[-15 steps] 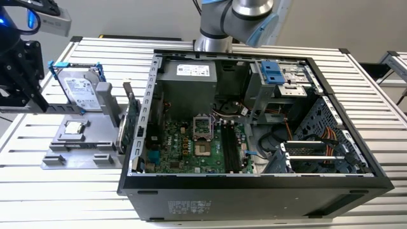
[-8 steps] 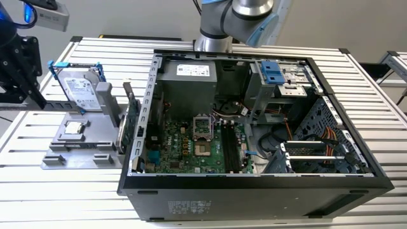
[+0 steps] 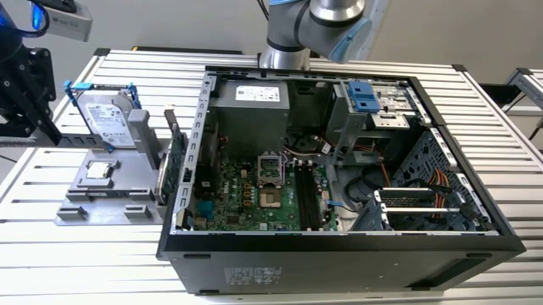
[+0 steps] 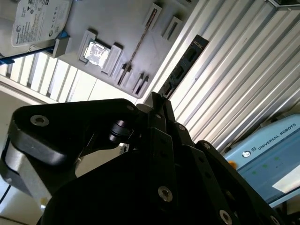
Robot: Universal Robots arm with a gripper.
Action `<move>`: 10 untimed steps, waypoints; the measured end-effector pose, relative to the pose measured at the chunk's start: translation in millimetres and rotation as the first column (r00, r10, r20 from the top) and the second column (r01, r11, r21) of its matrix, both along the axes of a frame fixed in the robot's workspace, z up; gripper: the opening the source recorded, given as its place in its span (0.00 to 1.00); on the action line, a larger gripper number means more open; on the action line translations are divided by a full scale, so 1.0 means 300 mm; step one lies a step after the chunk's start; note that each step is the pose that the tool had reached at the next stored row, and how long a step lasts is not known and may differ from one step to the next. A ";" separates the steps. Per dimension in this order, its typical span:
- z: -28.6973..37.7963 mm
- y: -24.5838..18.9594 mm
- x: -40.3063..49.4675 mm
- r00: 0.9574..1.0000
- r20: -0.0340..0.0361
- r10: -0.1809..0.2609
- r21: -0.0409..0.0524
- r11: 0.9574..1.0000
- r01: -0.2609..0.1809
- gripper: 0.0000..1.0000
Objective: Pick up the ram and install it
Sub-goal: 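Pick up the ram and move it above insertion slot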
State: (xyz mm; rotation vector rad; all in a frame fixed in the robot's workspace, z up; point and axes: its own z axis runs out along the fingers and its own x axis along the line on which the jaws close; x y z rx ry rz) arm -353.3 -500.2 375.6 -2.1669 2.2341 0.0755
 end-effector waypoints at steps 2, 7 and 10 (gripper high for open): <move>0.000 0.000 0.001 1.000 0.000 0.000 0.000 1.000 0.000 0.00; 0.000 0.000 0.018 1.000 0.000 0.000 0.000 1.000 0.000 0.00; 0.000 0.000 0.027 1.000 0.000 0.000 0.000 1.000 0.000 0.00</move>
